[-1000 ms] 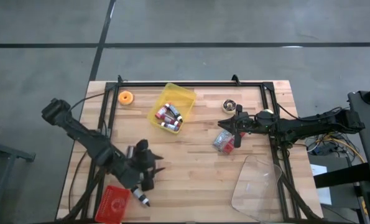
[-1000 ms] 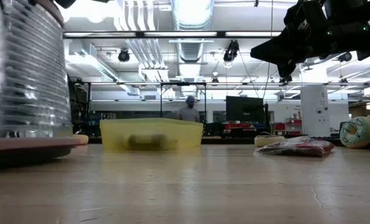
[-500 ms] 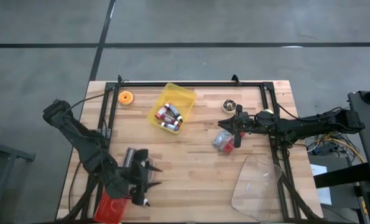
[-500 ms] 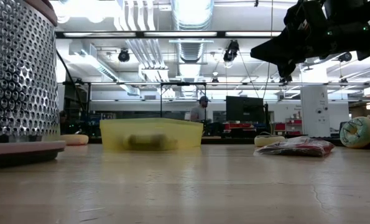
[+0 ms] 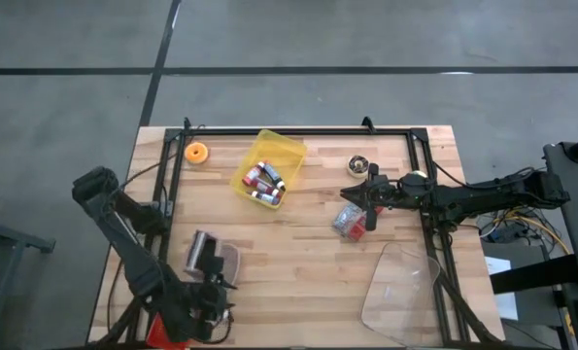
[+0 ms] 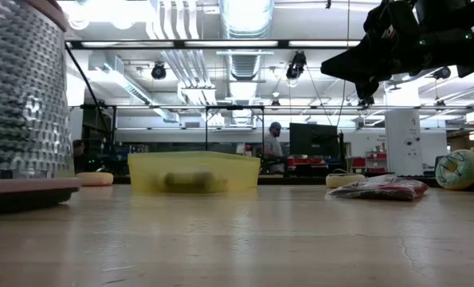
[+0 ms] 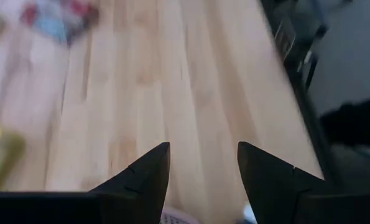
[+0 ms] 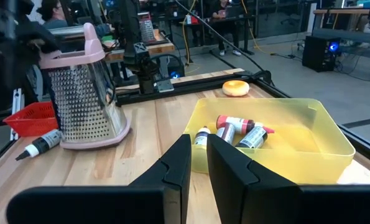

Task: Pick & Place Food Item
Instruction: Move the pink grater to the middle left of the table

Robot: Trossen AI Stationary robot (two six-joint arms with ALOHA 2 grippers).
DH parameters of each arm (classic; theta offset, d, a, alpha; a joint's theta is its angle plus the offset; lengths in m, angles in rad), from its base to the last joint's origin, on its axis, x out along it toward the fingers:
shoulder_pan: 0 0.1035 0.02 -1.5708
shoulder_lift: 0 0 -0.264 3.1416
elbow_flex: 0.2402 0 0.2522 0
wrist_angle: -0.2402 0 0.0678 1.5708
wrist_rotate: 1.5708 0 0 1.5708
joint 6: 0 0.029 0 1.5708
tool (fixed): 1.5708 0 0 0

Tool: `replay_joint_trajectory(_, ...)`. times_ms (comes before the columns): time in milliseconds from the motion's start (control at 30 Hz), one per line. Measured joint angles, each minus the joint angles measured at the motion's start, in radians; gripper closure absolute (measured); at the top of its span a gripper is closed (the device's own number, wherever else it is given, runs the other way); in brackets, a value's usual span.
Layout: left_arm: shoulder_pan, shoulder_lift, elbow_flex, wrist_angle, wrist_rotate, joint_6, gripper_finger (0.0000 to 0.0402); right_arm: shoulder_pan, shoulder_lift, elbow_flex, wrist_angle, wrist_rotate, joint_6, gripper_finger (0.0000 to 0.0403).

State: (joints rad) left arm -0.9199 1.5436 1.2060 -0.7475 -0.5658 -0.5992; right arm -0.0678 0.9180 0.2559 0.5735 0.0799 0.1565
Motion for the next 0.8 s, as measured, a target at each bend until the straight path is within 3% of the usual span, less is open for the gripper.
replay_joint_trajectory(200, -0.002, 0.056, 0.009, -0.112, 0.087, 0.012, 0.0209, 0.0, 0.0, 0.0, 0.0, 0.0, 0.0, 0.0355)
replay_joint_trajectory(433, -0.005, 0.076, 0.007, -0.137, 0.087, 0.09, 0.0209, 0.0, 0.0, 0.0, 0.0, 0.0, 0.0, 0.0355)
replay_joint_trajectory(800, 0.015, 0.076, -0.002, -0.26, 0.001, 0.068, 0.0209, 0.0, 0.0, 0.0, 0.0, 0.0, 0.0, 0.0355)
